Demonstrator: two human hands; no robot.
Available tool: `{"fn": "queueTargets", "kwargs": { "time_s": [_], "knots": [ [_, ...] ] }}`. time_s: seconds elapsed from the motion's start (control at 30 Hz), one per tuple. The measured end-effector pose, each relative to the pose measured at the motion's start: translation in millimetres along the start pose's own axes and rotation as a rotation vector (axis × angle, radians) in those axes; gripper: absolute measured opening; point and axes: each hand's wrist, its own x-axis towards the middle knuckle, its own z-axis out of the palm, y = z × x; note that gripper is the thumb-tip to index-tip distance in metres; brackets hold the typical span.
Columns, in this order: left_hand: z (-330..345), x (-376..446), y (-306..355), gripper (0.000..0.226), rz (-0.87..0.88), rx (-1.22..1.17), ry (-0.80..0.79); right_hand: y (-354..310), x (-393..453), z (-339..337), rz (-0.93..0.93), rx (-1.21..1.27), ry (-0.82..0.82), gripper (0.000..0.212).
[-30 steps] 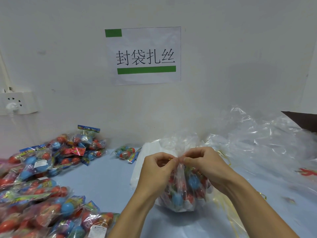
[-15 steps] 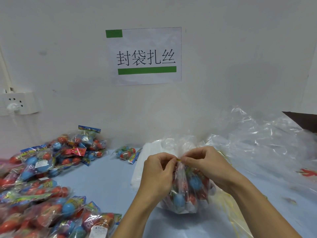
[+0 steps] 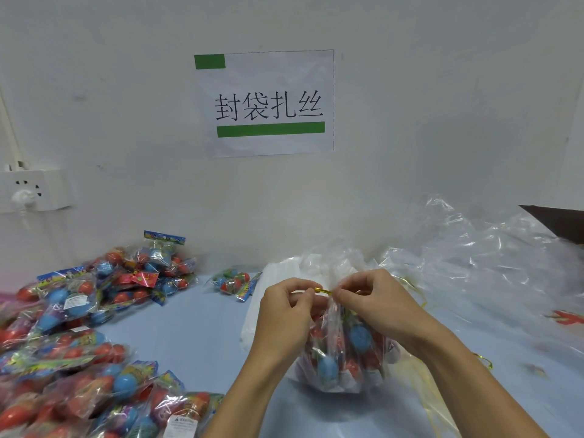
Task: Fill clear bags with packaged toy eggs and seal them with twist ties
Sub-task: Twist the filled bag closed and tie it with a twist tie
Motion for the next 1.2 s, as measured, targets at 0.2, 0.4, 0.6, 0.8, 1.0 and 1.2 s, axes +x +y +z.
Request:
{"fn": "queueTargets", "kwargs": {
  "time_s": [0.2,0.4,0.6,0.8,1.0,1.2],
  "knots": [
    [2,0,-1,0.003,0.049,0.028,-0.008,0,0,-1,-0.008,0.043,-0.002,0.013],
    [2,0,-2,0.014,0.131,0.118,0.003,3,1,1,-0.002,0.052,-0.017,0.011],
    [2,0,-4,0.015,0.200,0.244,-0.003,5,1,-1,0.017,0.067,-0.049,0.009],
    [-2,1,-5,0.018,0.182,0.224,-0.048,7,1,0,0.012,0.066,-0.036,0.013],
    [-9,1,-6,0.014,0.161,0.112,-0.117,7,1,-1,0.020,0.108,-0.057,0.018],
    [-8,4,-9,0.012,0.175,0.166,-0.084,9,2,1,0.046,0.114,-0.044,0.020]
  ]
}}
